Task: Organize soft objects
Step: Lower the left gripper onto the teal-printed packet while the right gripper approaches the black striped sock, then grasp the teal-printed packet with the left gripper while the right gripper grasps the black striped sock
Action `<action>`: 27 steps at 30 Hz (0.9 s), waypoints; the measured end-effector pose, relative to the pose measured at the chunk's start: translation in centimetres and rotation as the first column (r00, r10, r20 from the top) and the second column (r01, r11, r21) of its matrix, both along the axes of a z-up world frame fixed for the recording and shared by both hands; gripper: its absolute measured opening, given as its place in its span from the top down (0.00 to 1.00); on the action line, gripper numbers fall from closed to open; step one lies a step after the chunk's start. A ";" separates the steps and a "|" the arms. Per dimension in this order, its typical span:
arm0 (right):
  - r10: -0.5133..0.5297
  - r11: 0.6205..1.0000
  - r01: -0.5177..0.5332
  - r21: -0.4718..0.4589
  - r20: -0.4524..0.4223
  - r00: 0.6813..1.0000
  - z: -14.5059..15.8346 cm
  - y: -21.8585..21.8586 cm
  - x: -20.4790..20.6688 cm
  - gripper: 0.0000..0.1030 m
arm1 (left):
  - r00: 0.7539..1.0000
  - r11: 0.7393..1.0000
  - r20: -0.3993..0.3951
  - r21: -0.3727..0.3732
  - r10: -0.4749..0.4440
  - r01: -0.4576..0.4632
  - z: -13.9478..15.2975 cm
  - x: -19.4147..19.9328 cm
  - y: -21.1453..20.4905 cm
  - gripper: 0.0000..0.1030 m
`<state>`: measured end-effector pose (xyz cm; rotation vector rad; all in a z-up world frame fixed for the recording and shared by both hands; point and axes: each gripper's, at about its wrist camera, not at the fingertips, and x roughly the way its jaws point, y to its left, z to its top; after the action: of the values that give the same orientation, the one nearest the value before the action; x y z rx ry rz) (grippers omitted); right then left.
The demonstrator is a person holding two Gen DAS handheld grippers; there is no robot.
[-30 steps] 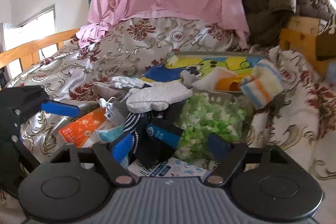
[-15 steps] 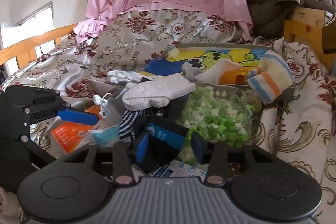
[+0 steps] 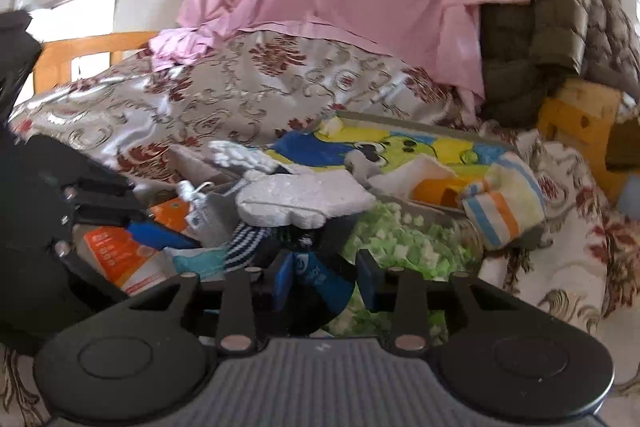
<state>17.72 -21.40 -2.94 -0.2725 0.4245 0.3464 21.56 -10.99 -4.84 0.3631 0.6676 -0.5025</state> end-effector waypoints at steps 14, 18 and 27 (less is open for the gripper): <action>-0.043 0.995 0.048 -0.083 0.060 0.997 0.3 0.0 -0.4 0.98 | 0.996 0.995 -0.033 -0.060 0.081 -0.082 0.7 0.1 0.9 0.59; -0.131 0.990 0.134 -0.050 0.064 0.989 1.1 -1.6 0.1 0.98 | 0.990 0.986 -0.063 -0.104 0.123 -0.129 0.9 -0.2 1.5 0.64; -0.196 0.981 0.196 0.007 0.028 0.980 1.8 -3.9 0.3 0.97 | 0.985 0.976 -0.082 -0.146 0.149 -0.159 1.8 -1.3 1.8 0.70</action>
<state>18.04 -25.28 -1.11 -0.2287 0.4186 0.1506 20.26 -9.23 -3.00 0.1486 0.7151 -0.4167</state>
